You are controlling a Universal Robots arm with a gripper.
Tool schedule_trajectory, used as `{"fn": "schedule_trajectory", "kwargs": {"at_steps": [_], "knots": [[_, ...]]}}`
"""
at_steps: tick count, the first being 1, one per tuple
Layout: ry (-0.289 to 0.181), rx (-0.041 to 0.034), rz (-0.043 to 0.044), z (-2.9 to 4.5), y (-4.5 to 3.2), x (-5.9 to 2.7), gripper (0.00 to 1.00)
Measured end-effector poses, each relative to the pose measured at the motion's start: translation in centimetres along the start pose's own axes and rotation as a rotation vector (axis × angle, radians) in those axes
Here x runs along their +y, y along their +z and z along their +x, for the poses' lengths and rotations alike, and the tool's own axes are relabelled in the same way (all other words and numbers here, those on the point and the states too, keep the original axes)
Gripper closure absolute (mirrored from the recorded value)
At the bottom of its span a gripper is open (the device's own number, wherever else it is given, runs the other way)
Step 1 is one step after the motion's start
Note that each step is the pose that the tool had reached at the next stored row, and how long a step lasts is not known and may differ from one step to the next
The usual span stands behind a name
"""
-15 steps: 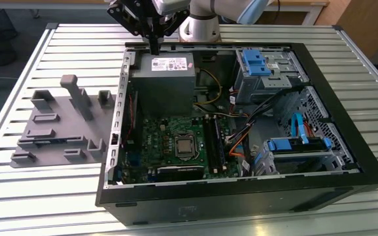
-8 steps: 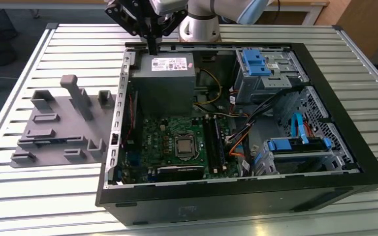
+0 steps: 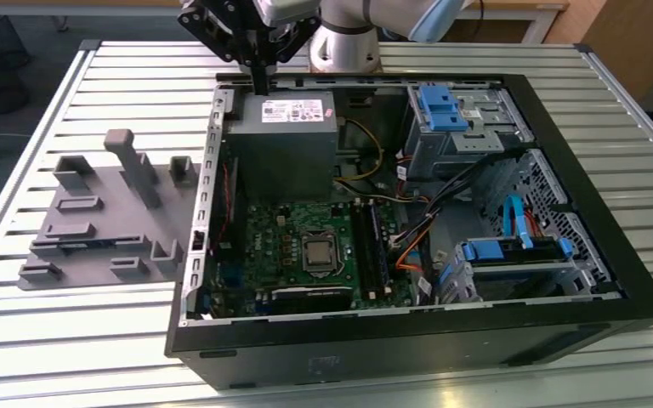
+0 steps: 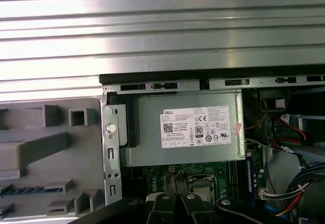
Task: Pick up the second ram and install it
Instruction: 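Reach for the second ram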
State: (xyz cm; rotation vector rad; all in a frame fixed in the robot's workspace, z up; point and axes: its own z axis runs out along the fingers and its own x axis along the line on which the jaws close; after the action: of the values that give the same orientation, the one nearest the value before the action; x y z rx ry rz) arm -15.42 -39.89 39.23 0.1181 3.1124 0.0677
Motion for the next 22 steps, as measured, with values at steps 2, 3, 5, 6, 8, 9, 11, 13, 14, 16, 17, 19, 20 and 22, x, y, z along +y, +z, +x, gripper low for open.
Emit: {"fn": "schedule_trajectory", "kwargs": {"at_steps": [2,3,5,6,8,9,11,13,14,16,17,19,20,22], "knots": [[0.000,0.0001,0.0001,0.07,0.00,-0.01,0.89],[0.000,0.0001,0.0001,0.11,0.00,-0.01,0.89],[0.000,0.0001,0.0001,0.18,0.00,-0.01,0.89],[0.000,0.0001,0.0000,0.21,0.00,-0.02,0.89],[0.000,0.0000,0.0001,0.29,0.00,-0.02,0.89],[0.000,0.0001,0.0001,0.32,0.00,-0.02,0.89],[0.000,0.0001,0.0001,0.37,0.00,-0.03,0.89],[0.000,0.0000,0.0000,0.43,0.00,-0.03,0.89],[0.000,0.0000,0.0001,0.46,0.00,-0.04,0.89],[0.000,0.0001,0.0001,0.53,0.00,-0.04,0.89],[0.000,0.0001,0.0001,0.57,0.00,-0.05,0.89],[0.000,0.0000,0.0000,0.66,0.00,-0.05,0.89],[0.000,0.0000,0.0000,0.69,0.00,-0.05,0.89],[0.000,0.0001,0.0002,0.76,0.00,-0.06,0.89]]}}
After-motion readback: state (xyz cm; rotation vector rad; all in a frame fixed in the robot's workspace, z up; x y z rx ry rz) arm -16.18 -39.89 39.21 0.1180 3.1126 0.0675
